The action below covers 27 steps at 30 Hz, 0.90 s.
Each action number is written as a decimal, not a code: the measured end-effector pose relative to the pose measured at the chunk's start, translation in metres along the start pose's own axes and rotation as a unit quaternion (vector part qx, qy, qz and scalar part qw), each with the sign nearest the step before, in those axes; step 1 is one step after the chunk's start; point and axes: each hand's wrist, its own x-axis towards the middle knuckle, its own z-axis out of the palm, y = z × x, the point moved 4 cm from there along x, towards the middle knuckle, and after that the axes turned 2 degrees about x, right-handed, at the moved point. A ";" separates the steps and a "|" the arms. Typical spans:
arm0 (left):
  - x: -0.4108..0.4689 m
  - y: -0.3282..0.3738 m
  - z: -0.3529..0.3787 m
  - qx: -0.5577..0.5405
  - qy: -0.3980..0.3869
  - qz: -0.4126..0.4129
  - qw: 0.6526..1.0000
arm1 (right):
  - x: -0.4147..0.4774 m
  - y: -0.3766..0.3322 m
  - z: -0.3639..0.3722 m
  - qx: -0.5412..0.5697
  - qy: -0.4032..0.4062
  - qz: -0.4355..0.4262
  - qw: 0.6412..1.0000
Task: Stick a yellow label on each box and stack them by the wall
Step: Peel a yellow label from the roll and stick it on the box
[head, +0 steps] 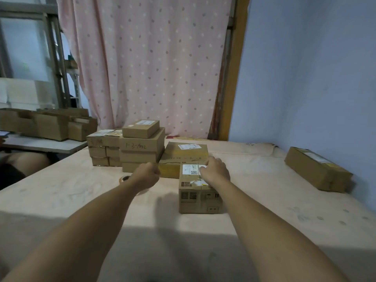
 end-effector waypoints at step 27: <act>0.021 -0.145 -0.008 0.268 0.027 0.123 0.955 | -0.006 -0.131 0.182 -0.046 -0.257 -0.155 0.953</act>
